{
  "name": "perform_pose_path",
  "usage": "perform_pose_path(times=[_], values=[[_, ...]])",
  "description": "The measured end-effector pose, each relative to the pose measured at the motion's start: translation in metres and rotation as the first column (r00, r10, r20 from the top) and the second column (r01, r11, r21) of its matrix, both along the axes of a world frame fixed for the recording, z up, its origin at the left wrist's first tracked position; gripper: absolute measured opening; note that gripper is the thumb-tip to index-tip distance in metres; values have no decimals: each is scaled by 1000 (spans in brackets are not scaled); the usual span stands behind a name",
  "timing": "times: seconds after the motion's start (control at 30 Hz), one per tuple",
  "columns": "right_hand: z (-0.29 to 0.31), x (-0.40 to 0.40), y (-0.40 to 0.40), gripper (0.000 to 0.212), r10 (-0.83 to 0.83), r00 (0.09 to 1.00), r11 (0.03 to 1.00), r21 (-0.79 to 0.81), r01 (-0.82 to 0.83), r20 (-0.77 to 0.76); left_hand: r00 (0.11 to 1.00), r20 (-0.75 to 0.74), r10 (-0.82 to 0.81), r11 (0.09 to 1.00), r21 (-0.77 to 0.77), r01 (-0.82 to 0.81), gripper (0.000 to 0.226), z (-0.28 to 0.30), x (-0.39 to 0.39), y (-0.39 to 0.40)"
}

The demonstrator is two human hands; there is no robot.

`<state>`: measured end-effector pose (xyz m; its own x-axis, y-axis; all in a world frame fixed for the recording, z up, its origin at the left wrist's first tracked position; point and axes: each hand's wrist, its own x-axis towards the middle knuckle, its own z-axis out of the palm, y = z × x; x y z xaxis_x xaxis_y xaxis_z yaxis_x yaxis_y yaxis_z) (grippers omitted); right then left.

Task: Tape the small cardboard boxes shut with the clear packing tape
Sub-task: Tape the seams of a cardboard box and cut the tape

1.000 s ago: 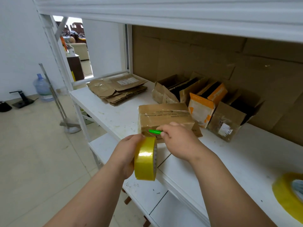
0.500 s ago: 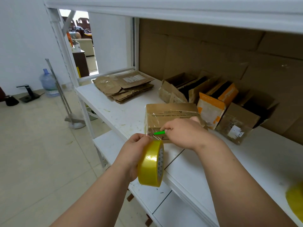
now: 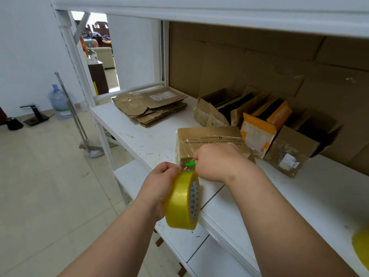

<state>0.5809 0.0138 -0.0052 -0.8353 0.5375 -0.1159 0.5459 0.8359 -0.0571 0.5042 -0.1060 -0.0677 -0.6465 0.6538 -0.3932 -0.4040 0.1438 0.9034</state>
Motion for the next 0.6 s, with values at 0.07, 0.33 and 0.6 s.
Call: perform_pose_path(times=[0.07, 0.33, 0.6], values=[[-1, 1, 4, 28, -7, 1000, 1000, -19, 7, 16, 1000, 3, 8, 1000, -3, -8, 10, 0, -2, 1], [-7, 7, 22, 41, -74, 993, 997, -9, 75, 88, 1000, -11, 10, 999, -51, -10, 6, 7, -7, 0], [-24, 31, 47, 35, -160, 971, 986, -11, 164, 178, 998, -52, -27, 996, -90, 23, 6, 7, -8, 6]])
